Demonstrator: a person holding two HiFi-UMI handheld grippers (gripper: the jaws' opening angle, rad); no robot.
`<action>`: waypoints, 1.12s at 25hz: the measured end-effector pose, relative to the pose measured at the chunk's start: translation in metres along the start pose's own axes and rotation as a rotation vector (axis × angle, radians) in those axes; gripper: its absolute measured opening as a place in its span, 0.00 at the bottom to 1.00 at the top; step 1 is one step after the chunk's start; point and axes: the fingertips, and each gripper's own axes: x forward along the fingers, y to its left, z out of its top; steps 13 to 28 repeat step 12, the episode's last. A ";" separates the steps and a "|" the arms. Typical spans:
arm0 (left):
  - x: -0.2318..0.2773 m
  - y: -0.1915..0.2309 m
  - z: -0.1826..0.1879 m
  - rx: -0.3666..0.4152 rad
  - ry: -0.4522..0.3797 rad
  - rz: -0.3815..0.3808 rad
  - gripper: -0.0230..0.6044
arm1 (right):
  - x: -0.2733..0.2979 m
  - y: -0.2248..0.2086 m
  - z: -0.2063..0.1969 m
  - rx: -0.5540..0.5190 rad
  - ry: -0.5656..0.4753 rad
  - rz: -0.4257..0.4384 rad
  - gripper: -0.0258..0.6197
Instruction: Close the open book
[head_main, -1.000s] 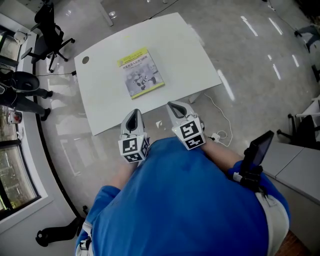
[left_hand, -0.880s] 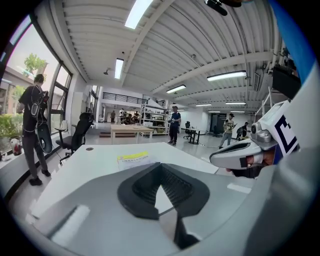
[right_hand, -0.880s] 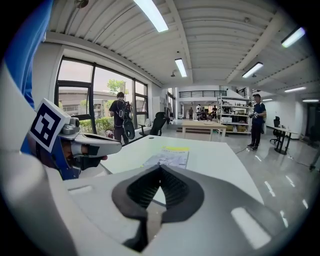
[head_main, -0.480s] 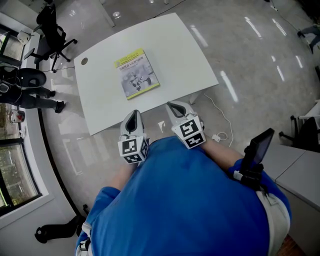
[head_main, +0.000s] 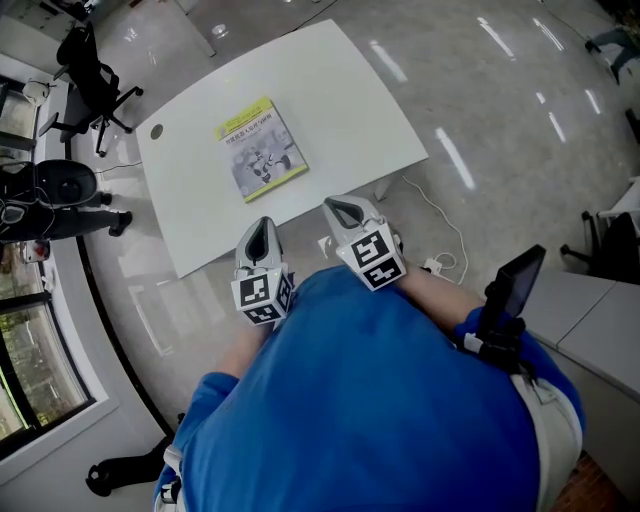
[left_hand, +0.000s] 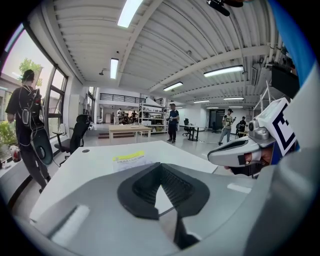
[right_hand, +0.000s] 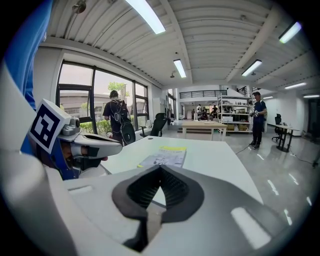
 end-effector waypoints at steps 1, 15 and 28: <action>0.001 0.000 0.000 0.000 0.002 -0.001 0.05 | 0.001 -0.001 -0.001 0.003 0.000 -0.002 0.04; 0.011 0.001 0.001 0.008 0.011 -0.002 0.05 | 0.009 -0.009 0.000 0.002 0.001 -0.002 0.04; 0.011 0.001 0.001 0.008 0.011 -0.002 0.05 | 0.009 -0.009 0.000 0.002 0.001 -0.002 0.04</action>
